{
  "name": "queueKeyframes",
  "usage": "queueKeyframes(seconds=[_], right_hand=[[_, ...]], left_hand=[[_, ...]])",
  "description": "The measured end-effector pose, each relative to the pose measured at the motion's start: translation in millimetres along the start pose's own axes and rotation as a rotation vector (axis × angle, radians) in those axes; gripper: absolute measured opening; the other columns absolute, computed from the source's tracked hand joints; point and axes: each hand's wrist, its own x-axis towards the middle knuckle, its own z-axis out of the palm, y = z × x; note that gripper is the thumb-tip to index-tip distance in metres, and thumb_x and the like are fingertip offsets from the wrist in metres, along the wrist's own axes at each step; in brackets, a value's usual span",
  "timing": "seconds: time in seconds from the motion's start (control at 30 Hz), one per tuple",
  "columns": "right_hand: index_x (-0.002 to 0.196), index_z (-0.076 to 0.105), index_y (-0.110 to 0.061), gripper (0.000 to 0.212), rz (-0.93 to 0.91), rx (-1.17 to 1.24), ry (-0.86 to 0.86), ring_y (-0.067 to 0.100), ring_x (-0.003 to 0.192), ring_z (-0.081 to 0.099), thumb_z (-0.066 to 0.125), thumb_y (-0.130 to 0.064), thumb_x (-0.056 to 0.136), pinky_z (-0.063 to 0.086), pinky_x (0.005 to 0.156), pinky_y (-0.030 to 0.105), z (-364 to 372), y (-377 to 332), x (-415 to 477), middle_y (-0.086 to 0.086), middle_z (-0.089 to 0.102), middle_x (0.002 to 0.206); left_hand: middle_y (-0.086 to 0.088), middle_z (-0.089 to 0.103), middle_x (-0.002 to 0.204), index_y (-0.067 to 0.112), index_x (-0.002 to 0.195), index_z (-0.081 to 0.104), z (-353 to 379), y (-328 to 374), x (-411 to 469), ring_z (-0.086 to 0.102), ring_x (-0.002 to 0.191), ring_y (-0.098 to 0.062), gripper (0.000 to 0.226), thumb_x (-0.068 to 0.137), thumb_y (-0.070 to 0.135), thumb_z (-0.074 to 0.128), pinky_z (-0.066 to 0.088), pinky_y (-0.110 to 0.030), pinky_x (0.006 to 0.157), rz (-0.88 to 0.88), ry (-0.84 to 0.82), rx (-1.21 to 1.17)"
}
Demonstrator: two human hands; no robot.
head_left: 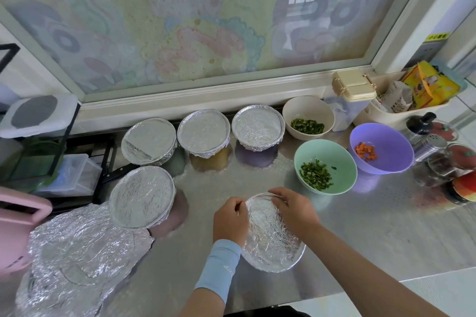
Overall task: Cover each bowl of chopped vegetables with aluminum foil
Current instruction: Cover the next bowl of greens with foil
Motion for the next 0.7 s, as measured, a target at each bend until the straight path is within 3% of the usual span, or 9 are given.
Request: queueKeyframes(seconds=[0.13, 0.27, 0.37, 0.5, 0.6, 0.7], right_hand=[[0.107, 0.071, -0.036, 0.018, 0.016, 0.016, 0.024, 0.005, 0.071, 0.060, 0.058, -0.038, 0.095, 0.044, 0.064, 0.022, 4.7, -1.2, 1.4, -0.016, 0.067, 0.076], [0.098, 0.072, -0.038, 0.014, 0.021, 0.032, 0.024, 0.002, 0.063, 0.060, 0.059, -0.040, 0.094, 0.051, 0.064, 0.027, 6.7, -1.6, 2.6, -0.014, 0.068, 0.070], [0.095, 0.073, -0.036, 0.014, 0.015, 0.042, 0.001, 0.002, 0.056, 0.056, 0.060, -0.038, 0.094, 0.045, 0.056, 0.022, 5.9, -1.3, 4.8, -0.011, 0.066, 0.064], [0.095, 0.072, -0.037, 0.016, 0.013, 0.007, -0.025, -0.001, 0.054, 0.055, 0.057, -0.038, 0.096, 0.039, 0.050, 0.014, 3.2, -2.5, 6.3, -0.010, 0.064, 0.063], [0.099, 0.071, -0.036, 0.018, -0.004, -0.028, -0.081, -0.003, 0.054, 0.053, 0.054, -0.038, 0.098, 0.037, 0.049, 0.011, -1.5, -5.3, 7.6, -0.011, 0.063, 0.065], [0.106, 0.068, -0.040, 0.016, -0.021, -0.022, -0.095, -0.002, 0.063, 0.059, 0.055, -0.039, 0.097, 0.046, 0.063, 0.019, -2.6, -5.1, 7.3, -0.017, 0.069, 0.081]], left_hand=[[0.017, 0.065, 0.111, 0.022, 0.119, 0.069, 1.3, 11.9, 8.2, 0.057, 0.106, -0.001, 0.045, 0.087, 0.000, 0.047, 0.040, -0.014, 0.096, 0.143, -0.148, 0.029], [0.014, 0.073, 0.102, 0.023, 0.107, 0.075, 9.5, 8.6, 14.6, 0.064, 0.091, 0.003, 0.021, 0.093, 0.027, 0.061, 0.047, -0.010, 0.084, 0.154, -0.161, 0.003], [0.012, 0.074, 0.091, 0.021, 0.101, 0.077, 12.9, 2.8, 15.4, 0.063, 0.080, 0.003, 0.018, 0.094, 0.028, 0.062, 0.042, -0.003, 0.071, 0.149, -0.121, 0.002], [0.013, 0.068, 0.077, 0.022, 0.097, 0.075, 13.9, 3.1, 16.3, 0.059, 0.071, 0.002, 0.018, 0.096, 0.026, 0.058, 0.039, -0.008, 0.063, 0.131, -0.133, 0.017], [0.010, 0.065, 0.075, 0.022, 0.094, 0.073, 12.5, 7.2, 18.6, 0.058, 0.070, -0.007, 0.020, 0.097, 0.026, 0.054, 0.040, -0.020, 0.065, 0.163, -0.164, 0.091], [0.011, 0.070, 0.084, 0.023, 0.098, 0.074, 11.7, 12.7, 22.2, 0.062, 0.078, -0.005, 0.017, 0.094, 0.025, 0.057, 0.046, -0.018, 0.071, 0.235, -0.176, 0.095]])
